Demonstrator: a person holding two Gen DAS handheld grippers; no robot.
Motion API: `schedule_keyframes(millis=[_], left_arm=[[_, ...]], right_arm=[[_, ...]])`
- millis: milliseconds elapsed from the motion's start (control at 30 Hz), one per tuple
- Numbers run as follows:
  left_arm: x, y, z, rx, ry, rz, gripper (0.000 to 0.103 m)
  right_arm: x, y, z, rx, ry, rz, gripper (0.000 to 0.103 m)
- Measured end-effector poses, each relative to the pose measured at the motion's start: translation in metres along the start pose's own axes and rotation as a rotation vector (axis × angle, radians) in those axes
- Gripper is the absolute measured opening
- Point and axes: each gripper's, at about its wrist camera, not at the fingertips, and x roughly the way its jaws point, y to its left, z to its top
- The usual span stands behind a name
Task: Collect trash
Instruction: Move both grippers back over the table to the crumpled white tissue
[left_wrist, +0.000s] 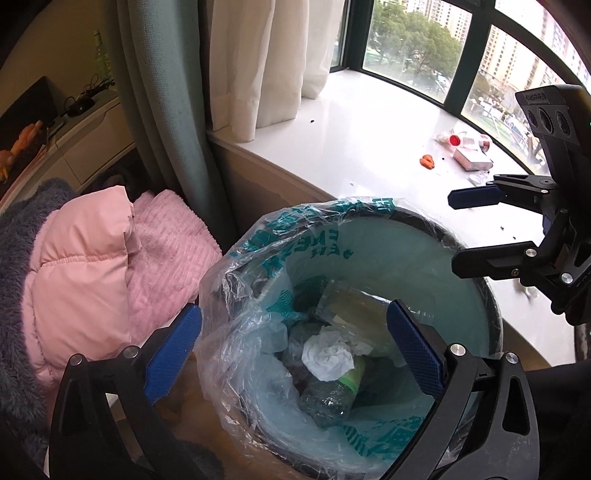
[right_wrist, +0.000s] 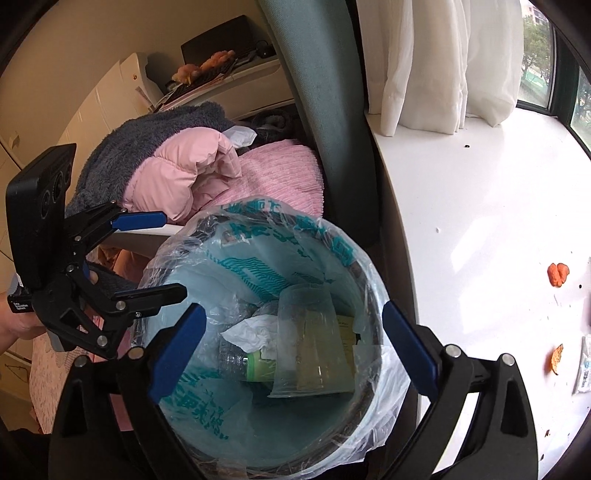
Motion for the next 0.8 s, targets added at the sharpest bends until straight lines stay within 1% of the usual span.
schedule_keyframes(millis=[167, 333, 433, 633, 800], left_arm=[[-0.003, -0.010, 0.011, 0.015, -0.021, -0.018, 0.097], [-0.003, -0.040, 0.026, 0.077, -0.044, -0.064, 0.097], [0.003, -0.067, 0.032, 0.137, -0.042, -0.090, 0.097], [0.012, -0.125, 0.045, 0.247, -0.033, -0.189, 0.097], [0.023, -0.174, 0.052, 0.330, -0.023, -0.260, 0.097]], right_arm=[[-0.025, -0.017, -0.008, 0.046, -0.050, -0.042, 0.093], [-0.050, -0.040, -0.027, 0.119, -0.089, -0.098, 0.093], [-0.064, -0.053, -0.045, 0.162, -0.099, -0.135, 0.093], [-0.093, -0.079, -0.087, 0.254, -0.115, -0.209, 0.093], [-0.115, -0.105, -0.129, 0.329, -0.110, -0.284, 0.093]])
